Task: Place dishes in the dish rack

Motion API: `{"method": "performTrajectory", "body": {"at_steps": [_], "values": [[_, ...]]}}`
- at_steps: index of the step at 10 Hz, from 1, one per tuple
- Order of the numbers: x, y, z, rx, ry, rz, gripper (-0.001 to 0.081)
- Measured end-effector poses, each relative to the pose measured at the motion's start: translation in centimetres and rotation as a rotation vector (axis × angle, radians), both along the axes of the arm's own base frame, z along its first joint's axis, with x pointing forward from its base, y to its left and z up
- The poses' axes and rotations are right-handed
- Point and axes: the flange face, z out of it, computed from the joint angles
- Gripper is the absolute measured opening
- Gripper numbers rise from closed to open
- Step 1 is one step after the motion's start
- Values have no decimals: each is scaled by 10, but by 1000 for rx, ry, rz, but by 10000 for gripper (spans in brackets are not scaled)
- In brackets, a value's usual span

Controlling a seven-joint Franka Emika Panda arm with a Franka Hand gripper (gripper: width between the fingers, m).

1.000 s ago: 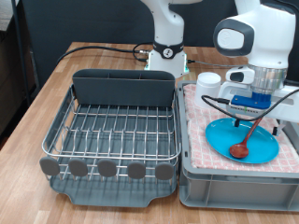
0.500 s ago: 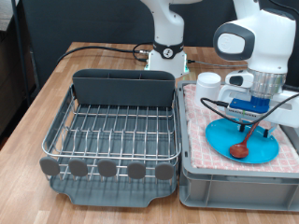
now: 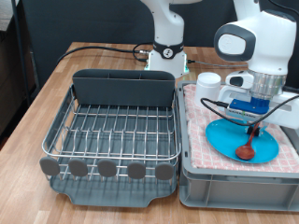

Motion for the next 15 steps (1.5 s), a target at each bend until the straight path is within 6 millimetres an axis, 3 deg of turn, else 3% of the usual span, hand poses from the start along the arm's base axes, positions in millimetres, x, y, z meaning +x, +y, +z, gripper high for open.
{"method": "performTrajectory", "body": {"at_steps": [3, 6, 12, 13, 15], "values": [[2, -2, 18, -38, -6, -10, 89], [-2, -6, 54, 30, -39, -10, 89], [-35, -39, 110, 89, 71, -122, 84], [-45, -44, 115, 83, 75, -134, 84], [-44, -47, 113, 94, 68, -182, 83]]}}
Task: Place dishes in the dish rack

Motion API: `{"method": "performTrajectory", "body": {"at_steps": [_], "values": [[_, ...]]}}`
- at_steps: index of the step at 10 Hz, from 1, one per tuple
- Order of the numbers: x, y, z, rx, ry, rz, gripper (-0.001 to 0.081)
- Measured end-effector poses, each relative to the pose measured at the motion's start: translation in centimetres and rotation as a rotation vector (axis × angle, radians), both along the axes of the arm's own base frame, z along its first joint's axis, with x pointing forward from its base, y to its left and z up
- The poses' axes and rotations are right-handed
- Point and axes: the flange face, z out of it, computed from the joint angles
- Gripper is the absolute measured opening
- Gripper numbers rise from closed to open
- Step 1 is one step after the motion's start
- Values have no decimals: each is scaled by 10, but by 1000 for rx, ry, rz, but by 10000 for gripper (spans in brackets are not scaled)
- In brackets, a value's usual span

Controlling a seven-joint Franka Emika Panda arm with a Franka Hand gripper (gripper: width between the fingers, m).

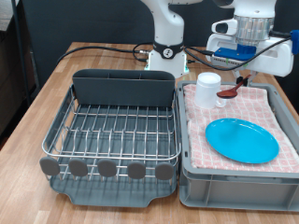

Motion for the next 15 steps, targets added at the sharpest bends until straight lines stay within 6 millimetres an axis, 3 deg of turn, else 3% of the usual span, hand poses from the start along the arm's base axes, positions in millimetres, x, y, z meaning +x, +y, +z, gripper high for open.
{"method": "performTrajectory", "body": {"at_steps": [4, 11, 13, 15], "values": [[-17, -47, -3, -18, -5, -340, 82], [-69, -121, 11, 43, 91, -618, 82], [-86, -134, 19, 49, 82, -645, 82], [-86, -135, 17, 47, 92, -661, 82]]}}
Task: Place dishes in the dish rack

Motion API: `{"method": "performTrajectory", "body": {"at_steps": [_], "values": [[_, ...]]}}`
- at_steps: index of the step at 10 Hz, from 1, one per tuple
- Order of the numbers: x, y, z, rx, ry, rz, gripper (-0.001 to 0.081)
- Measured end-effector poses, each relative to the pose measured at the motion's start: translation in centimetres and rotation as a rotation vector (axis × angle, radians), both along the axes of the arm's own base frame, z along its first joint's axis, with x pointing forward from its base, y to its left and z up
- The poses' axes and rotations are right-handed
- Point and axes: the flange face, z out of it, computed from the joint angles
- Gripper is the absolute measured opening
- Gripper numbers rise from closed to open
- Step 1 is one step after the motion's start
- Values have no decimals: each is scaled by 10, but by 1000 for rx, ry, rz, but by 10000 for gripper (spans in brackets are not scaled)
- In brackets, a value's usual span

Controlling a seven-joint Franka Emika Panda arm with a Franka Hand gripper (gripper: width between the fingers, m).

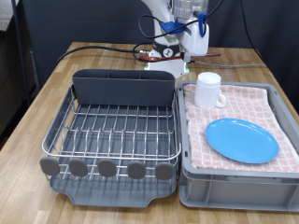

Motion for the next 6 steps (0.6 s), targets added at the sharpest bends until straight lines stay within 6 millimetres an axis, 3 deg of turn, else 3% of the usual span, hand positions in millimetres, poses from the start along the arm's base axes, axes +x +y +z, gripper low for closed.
{"method": "performTrajectory", "body": {"at_steps": [3, 6], "values": [[-11, -20, -8, 8, 68, -111, 82], [-23, -58, -12, 39, 79, -196, 82]]}}
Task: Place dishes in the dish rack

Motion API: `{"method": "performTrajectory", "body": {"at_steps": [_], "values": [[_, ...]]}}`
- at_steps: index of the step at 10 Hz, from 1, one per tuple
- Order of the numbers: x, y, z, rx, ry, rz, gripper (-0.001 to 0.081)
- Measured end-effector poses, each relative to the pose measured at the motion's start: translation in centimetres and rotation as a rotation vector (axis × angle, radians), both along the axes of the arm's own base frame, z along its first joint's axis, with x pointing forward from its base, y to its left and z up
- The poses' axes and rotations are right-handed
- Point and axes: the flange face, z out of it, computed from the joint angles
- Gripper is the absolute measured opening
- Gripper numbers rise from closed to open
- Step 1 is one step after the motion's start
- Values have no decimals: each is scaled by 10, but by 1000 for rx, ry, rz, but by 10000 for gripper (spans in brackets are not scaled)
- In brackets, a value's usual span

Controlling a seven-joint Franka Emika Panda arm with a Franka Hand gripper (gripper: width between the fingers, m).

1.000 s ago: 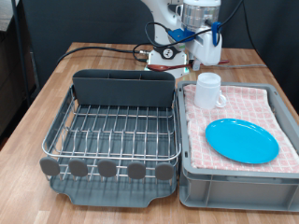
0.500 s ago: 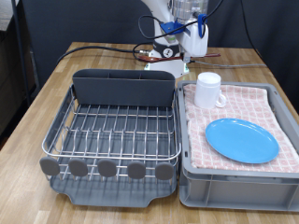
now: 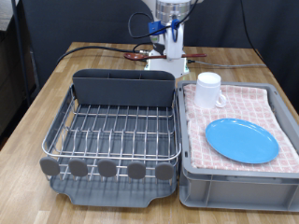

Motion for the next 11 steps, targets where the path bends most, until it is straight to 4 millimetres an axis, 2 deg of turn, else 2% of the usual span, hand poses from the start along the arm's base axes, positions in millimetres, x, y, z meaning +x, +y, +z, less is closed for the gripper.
{"method": "performTrajectory", "body": {"at_steps": [2, 5, 8, 11], "values": [[-6, -23, -3, 36, -5, -19, 82], [-17, -53, -11, 187, 6, -12, 82], [-22, -66, -17, 320, -26, 5, 82], [-24, -68, -27, 421, -29, 18, 82]]}}
